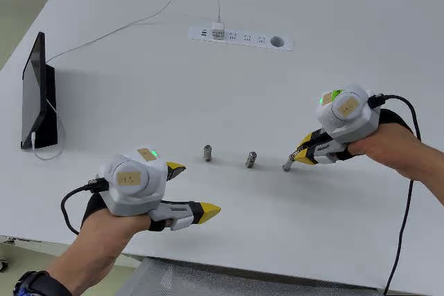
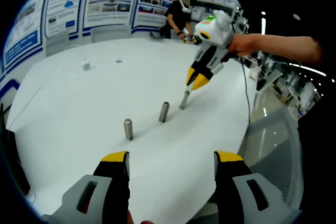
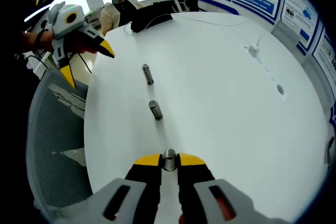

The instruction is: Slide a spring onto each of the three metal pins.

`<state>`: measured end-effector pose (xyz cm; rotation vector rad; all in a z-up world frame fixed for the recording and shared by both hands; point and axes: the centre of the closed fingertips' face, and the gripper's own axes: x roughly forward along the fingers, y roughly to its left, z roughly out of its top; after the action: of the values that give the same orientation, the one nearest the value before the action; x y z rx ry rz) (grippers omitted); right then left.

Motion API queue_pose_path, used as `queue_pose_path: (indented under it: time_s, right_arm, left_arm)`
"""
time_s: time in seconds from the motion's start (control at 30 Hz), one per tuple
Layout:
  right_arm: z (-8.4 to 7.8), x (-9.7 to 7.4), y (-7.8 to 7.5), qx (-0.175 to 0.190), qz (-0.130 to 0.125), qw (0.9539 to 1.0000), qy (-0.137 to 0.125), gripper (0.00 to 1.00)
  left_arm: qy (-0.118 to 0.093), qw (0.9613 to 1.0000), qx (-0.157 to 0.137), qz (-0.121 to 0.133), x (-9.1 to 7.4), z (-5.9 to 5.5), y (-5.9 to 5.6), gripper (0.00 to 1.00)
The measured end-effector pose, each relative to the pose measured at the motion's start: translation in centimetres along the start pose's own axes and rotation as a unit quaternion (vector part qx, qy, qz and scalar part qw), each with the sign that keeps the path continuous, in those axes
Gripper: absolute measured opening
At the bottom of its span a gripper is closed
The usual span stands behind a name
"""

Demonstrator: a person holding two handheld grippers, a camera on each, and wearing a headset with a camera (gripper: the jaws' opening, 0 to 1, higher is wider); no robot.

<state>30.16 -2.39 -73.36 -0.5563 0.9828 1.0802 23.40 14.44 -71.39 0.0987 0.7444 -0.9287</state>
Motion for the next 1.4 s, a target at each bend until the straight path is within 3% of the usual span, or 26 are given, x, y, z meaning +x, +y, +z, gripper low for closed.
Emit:
queue_pose_path:
  time_s: [0.43, 1.4]
  right_arm:
    - [0.2, 1.0, 0.0, -0.020, 0.005, 0.9997, 0.014, 0.13]
    - [-1.4, 3.6, 0.4, -0.057, 0.009, 0.9972, 0.048, 0.13]
  left_arm:
    - [0.002, 0.9999, -0.007, 0.007, -0.4, -0.7, 0.3, 0.66]
    - [0.004, 0.9997, -0.015, 0.018, -1.3, -1.4, 1.1, 0.65]
